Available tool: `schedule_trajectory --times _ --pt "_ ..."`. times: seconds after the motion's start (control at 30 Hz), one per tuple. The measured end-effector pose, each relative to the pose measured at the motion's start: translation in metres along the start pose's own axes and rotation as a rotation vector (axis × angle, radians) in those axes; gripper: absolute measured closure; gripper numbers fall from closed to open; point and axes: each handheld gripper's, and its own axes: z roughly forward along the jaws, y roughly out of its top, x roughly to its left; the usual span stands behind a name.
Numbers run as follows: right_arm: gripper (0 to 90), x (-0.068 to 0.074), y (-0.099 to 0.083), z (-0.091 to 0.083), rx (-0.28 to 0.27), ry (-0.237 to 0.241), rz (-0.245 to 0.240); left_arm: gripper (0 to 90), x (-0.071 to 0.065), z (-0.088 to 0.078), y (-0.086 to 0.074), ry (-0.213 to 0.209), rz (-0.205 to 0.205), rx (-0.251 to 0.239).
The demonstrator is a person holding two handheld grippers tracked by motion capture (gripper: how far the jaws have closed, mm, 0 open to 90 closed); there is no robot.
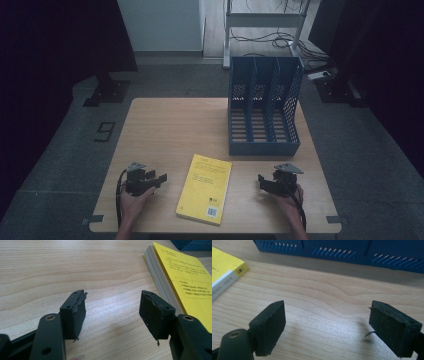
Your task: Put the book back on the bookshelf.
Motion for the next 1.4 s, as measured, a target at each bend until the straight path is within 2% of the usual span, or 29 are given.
schedule_trajectory --times 0.17,0.2,0.23,0.27,0.3,0.37,0.4,0.5,0.6,0.8,0.83,0.9,1.1,1.17,1.27,1.37,1.4 --pt "14.4 0.003 0.001 -0.004 -0.019 0.011 0.003 37.7 -0.001 -0.001 0.0 -0.003 -0.005 -0.004" --pt "14.4 0.004 0.002 -0.005 -0.026 0.018 0.008 37.7 -0.001 -0.001 0.001 -0.003 -0.005 -0.005" --pt "14.5 0.008 0.005 -0.01 -0.048 0.054 0.013 37.6 -0.002 -0.001 0.001 -0.007 -0.003 -0.006" --pt "14.5 0.008 0.005 -0.01 -0.048 0.054 0.013 37.6 -0.002 -0.001 0.001 -0.007 -0.003 -0.006" --pt "14.7 0.013 0.009 -0.015 -0.07 0.064 0.007 37.6 -0.003 -0.001 0.001 -0.007 -0.007 -0.006" --pt "14.8 0.015 0.01 -0.016 -0.077 0.069 0.003 37.6 -0.003 0.0 0.001 -0.008 -0.003 -0.003" --pt "14.8 0.021 0.013 -0.02 -0.089 0.083 -0.009 37.6 -0.005 0.001 0.001 -0.009 -0.001 0.001" --pt "14.8 0.027 0.014 -0.023 -0.097 0.094 -0.018 37.6 -0.007 0.002 0.001 -0.013 0.006 0.004" --pt "14.8 0.039 0.017 -0.025 -0.108 0.119 -0.038 37.5 -0.01 -0.001 0.002 -0.019 0.014 -0.005" --pt "14.9 0.052 0.019 -0.026 -0.116 0.15 -0.056 37.6 -0.013 -0.004 0.003 -0.033 0.018 -0.013" --pt "14.8 0.059 0.02 -0.026 -0.121 0.16 -0.066 37.5 -0.014 -0.004 0.004 -0.034 0.021 -0.013" --pt "14.8 0.064 0.022 -0.024 -0.117 0.167 -0.075 37.5 -0.014 -0.005 0.004 -0.032 0.022 -0.014" --pt "15.1 0.074 0.026 -0.021 -0.108 0.191 -0.075 37.6 -0.016 -0.006 0.004 -0.033 0.026 -0.018" --pt "15.2 0.085 0.03 -0.018 -0.109 0.211 -0.08 37.6 -0.018 -0.006 0.005 -0.038 0.03 -0.02" --pt "15.1 0.09 0.032 -0.016 -0.102 0.214 -0.085 37.6 -0.018 -0.006 0.005 -0.043 0.032 -0.021" --pt "15.2 0.101 0.034 -0.009 -0.102 0.242 -0.059 37.6 -0.021 -0.005 0.005 -0.046 0.038 -0.017" --pt "15.2 0.103 0.034 -0.008 -0.098 0.246 -0.065 37.6 -0.021 -0.005 0.005 -0.048 0.039 -0.018"
